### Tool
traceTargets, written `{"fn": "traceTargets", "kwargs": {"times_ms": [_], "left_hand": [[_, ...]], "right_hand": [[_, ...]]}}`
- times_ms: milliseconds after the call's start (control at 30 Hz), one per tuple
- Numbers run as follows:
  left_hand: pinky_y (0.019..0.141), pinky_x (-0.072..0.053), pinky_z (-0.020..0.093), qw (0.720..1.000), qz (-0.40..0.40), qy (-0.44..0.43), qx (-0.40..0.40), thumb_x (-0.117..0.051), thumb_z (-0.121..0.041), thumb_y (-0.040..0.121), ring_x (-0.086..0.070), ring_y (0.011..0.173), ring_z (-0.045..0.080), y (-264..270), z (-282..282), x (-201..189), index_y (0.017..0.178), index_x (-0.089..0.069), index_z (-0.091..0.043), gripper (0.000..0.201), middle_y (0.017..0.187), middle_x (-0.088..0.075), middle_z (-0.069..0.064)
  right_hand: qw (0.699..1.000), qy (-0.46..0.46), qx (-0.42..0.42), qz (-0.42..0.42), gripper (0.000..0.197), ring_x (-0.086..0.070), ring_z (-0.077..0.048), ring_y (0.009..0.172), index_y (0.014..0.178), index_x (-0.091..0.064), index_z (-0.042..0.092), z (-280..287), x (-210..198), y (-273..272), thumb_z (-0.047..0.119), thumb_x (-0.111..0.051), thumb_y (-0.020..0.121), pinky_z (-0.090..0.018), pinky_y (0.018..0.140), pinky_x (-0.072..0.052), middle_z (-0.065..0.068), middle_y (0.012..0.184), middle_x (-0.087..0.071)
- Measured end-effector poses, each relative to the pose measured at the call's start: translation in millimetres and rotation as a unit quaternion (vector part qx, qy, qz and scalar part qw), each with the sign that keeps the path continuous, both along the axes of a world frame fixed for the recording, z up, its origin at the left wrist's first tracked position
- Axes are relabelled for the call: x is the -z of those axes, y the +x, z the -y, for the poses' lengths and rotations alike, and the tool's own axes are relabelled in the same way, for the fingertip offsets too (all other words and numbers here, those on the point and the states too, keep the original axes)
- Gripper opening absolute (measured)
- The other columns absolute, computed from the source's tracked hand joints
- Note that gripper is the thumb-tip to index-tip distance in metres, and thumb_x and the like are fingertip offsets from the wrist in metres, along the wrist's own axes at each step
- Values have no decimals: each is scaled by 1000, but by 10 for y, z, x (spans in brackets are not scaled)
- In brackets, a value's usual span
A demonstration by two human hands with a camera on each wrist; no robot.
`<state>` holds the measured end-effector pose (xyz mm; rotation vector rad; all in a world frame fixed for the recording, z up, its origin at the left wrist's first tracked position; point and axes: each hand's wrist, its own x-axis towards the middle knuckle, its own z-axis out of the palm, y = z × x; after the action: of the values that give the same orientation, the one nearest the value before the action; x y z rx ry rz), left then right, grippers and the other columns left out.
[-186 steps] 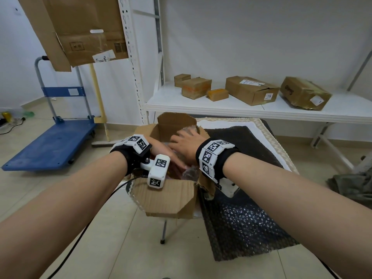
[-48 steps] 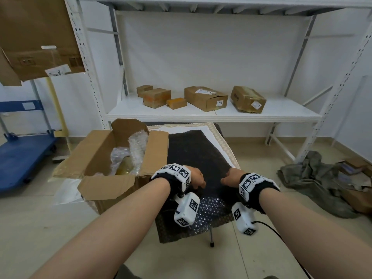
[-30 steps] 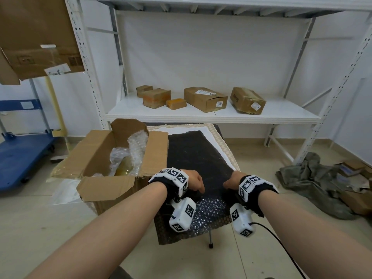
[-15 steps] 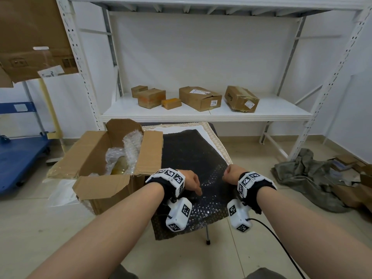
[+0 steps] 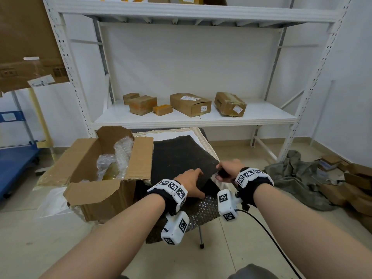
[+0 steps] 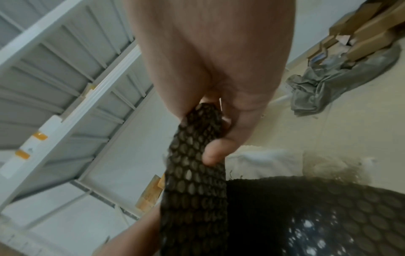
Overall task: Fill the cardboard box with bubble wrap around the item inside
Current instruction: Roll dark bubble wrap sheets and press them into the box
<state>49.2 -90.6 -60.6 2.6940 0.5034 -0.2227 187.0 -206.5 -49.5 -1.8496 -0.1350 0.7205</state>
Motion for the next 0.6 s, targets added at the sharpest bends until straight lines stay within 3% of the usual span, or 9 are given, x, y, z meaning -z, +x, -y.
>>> {"fn": "traceTargets", "kwargs": {"times_ms": [100,200,267,333,433,467,533,600], "left_hand": [[95,-50,40,999,39,-11,-6,-62,-22,86,-60,110,27,20,4,-55,121,-58,-20,36,121,-61,8],[92,-51,44,997,70,-31,-19,-48,-15,92,-62,104,30,19,-29,-98,115,-63,-18,28,114,-65,10],[92,-51,46,996,84,-24,-22,-44,-16,93,-63,103,30,12,-62,-141,110,-63,-20,27,111,-66,9],[90,-51,46,995,91,-11,-22,-43,-19,93,-63,100,30,9,-96,-177,100,-63,-22,21,107,-67,7],[87,-51,44,994,102,5,-32,-43,-23,94,-63,96,28,-7,-130,-201,89,-59,-24,16,101,-67,7],[86,-52,43,994,104,9,-38,-43,-25,94,-63,95,28,-13,-140,-199,90,-60,-22,17,100,-67,7],[84,-52,42,993,105,17,-51,-43,-27,94,-64,93,28,-39,-161,-177,92,-61,-19,20,97,-67,6],[81,-52,40,992,110,26,-63,-42,-28,93,-64,92,28,-67,-181,-145,92,-61,-19,21,96,-67,6]], "right_hand": [[996,85,29,-7,14,-62,-33,60,97,-58,0,66,-52,-14,2,-44,97,-29,39,-55,-22,87,-60],[988,153,26,8,34,-61,-33,64,116,-45,9,96,-25,20,-10,-22,98,-33,43,-55,-25,82,-60],[991,117,-7,56,43,-61,-30,66,118,-50,13,123,-6,22,-17,-31,94,-35,51,-56,-21,96,-61],[988,52,-59,135,49,-62,-30,87,112,-57,20,135,55,57,-20,-51,84,-40,63,-59,-13,118,-55],[962,6,-92,255,47,-57,-28,113,100,-65,26,128,150,107,-7,-78,70,-46,94,-53,-12,127,-55],[959,21,-78,271,40,-58,-27,113,93,-67,26,107,171,106,-5,-78,71,-45,100,-50,-13,124,-59],[959,66,-50,271,26,-60,-24,107,85,-71,20,103,138,57,-5,-67,83,-38,102,-47,-11,112,-66],[966,67,-39,246,18,-58,-17,101,97,-75,9,138,69,-16,2,-58,94,-27,94,-42,-4,102,-67]]}}
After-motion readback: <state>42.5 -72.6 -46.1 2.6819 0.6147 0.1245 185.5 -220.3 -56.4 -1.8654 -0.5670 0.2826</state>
